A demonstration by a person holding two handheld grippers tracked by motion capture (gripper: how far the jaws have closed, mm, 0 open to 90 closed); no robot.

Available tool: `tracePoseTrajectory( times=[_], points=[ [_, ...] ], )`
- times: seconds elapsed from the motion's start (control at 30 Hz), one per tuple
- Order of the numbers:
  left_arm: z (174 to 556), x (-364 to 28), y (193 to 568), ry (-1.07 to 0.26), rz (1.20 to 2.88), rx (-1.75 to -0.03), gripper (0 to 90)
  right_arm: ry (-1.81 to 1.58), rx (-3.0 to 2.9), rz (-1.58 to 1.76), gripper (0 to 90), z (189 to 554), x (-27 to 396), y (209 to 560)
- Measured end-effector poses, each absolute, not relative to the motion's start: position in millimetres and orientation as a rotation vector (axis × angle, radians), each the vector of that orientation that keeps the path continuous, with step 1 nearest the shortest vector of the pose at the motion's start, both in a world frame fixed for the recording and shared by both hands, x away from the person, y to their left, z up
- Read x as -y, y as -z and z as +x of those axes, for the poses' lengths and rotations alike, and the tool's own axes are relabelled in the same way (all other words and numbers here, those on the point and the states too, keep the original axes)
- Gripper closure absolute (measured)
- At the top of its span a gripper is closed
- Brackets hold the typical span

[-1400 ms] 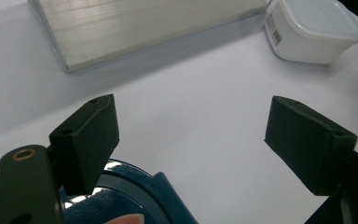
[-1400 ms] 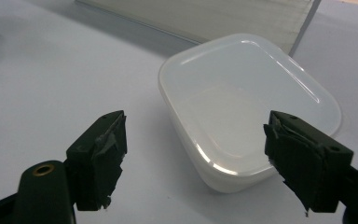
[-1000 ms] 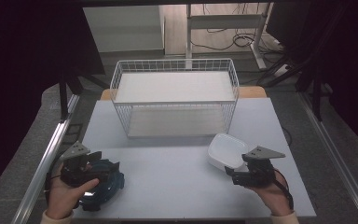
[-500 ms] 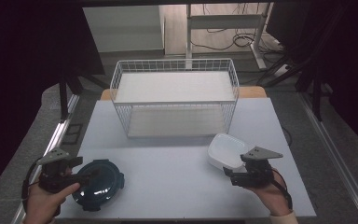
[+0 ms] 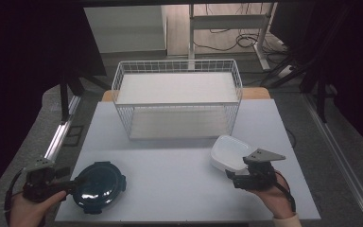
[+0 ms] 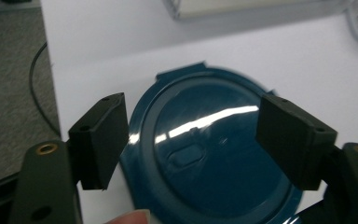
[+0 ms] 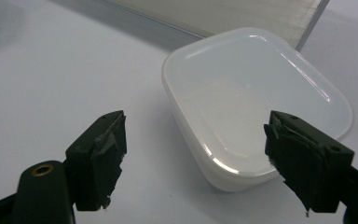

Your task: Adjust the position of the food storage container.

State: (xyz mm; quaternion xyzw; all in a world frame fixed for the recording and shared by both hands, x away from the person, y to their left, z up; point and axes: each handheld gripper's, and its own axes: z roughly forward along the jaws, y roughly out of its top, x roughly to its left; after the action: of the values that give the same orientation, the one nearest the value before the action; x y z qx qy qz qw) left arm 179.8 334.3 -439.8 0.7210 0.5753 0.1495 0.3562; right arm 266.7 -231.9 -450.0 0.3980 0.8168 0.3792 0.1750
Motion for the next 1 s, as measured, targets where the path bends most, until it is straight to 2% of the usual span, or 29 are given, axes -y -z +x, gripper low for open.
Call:
tracePoseTrajectory(
  times=[0.37,0.47,0.5,0.53,0.8,1.0],
  points=[
    [173.6,-351.8,454.2,-0.395,1.868,-1.55,41.9,-1.069,-2.311,1.138,19.9,268.3,234.6,450.5],
    [175.4,-355.5,460.0,-0.397,1.887,-1.577,48.9,-1.065,-2.311,1.146,19.8,268.8,235.3,451.5],
    [175.9,-357.5,462.6,-0.405,1.885,-1.591,57.1,-1.061,-2.313,1.146,19.8,269.0,235.4,452.0],
    [176.3,-359.3,464.8,-0.405,1.884,-1.602,57.1,-1.061,-2.313,1.146,19.8,269.0,235.4,452.0],
    [176.4,-368.3,481.6,-0.329,1.911,-1.656,84.0,-1.051,-2.317,1.153,19.6,270.3,235.7,454.1],
    [174.4,-369.5,489.2,-0.275,1.92,-1.639,90.0,-1.051,-2.324,1.154,19.4,270.1,233.9,455.0]
  ],
)
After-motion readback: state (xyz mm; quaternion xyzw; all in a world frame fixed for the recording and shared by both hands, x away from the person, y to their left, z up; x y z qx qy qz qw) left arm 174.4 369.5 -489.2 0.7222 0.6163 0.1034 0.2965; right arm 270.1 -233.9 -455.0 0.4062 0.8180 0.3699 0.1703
